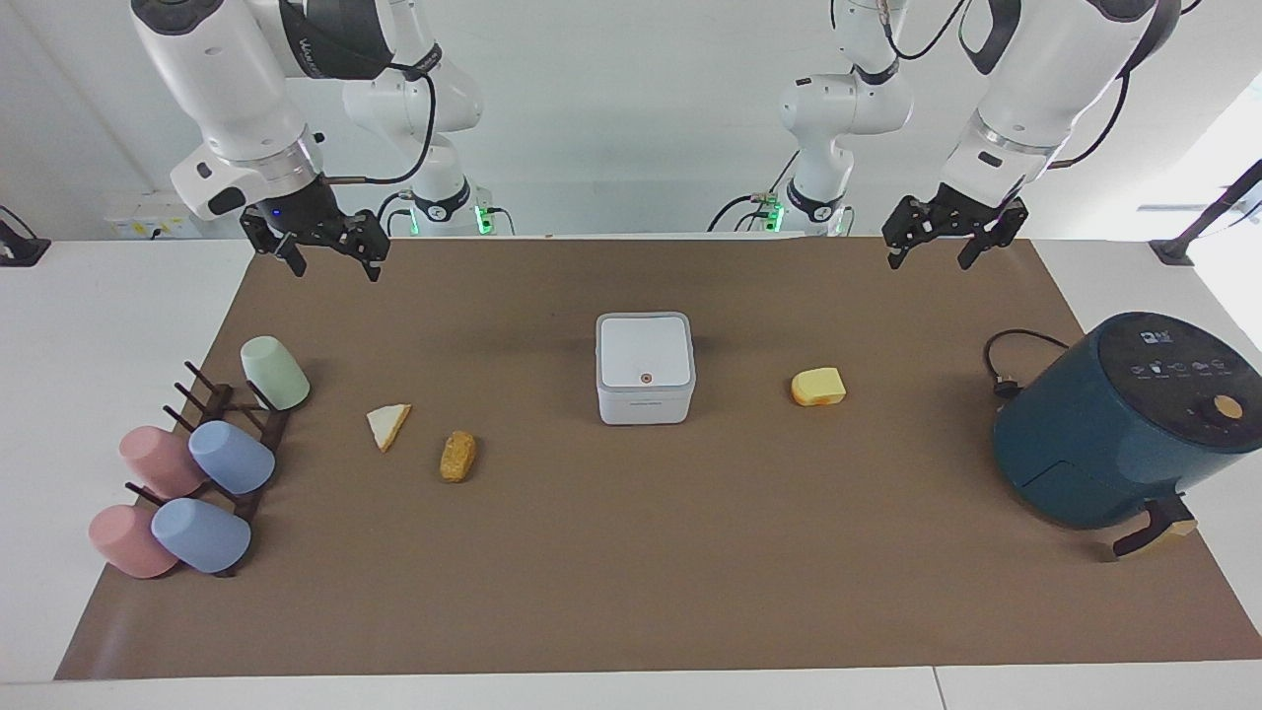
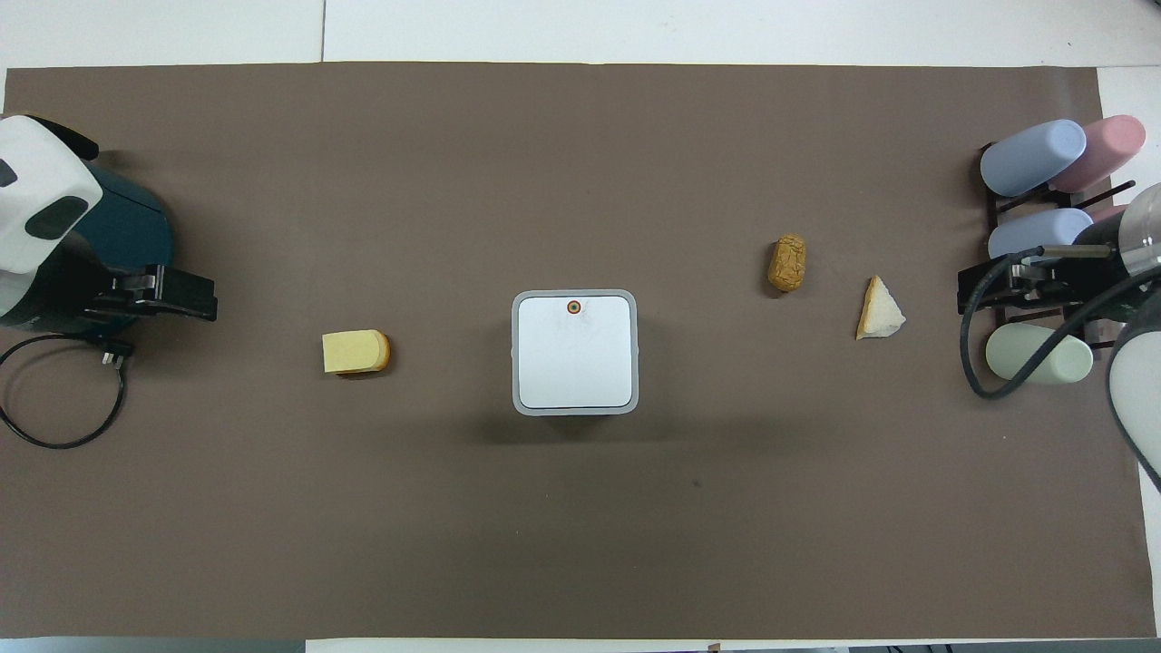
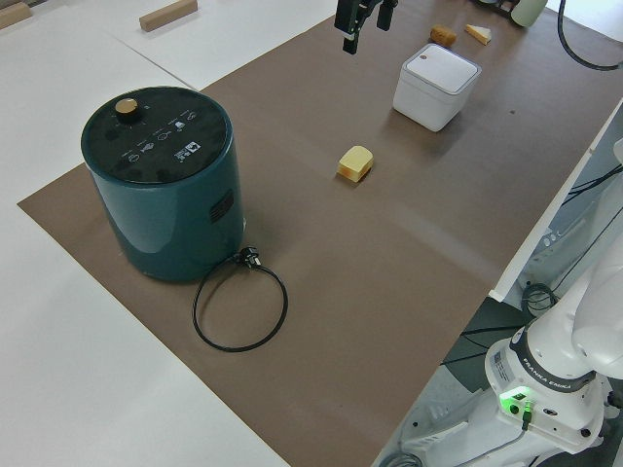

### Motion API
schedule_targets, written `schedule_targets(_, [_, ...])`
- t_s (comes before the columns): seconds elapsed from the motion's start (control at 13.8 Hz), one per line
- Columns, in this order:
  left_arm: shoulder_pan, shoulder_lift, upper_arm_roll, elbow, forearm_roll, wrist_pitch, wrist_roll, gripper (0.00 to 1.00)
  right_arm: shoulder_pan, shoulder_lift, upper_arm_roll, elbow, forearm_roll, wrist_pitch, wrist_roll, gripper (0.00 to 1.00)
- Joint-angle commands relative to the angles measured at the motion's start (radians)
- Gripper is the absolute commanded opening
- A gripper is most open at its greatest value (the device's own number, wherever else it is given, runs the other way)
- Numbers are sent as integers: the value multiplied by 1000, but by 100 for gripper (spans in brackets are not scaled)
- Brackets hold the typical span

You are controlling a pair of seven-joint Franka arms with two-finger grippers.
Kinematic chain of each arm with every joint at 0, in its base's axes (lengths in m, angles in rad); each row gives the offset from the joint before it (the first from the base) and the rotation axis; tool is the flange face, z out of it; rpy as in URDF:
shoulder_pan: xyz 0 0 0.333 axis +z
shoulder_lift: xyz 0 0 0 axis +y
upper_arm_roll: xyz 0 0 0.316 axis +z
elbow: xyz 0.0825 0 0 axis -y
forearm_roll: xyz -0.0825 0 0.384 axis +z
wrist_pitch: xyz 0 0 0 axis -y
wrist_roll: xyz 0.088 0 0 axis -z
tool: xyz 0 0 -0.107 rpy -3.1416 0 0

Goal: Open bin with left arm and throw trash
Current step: 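Move the left gripper toward the white lid of the bin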

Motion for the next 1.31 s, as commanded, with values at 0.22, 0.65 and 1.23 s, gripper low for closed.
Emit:
schedule_targets(0.22, [-6, -30, 3, -30, -12, -1, 3, 100, -13, -11, 7, -9, 8, 9, 16, 100])
schedule_targets(0.65, [-83, -21, -12, -18, -24, 74, -101, 100, -13, -12, 7, -9, 19, 6, 8, 100])
schedule_targets(1.23, [-374, 276, -14, 131, -86, 255, -434, 0, -13, -29, 6, -72, 22, 97, 13, 100])
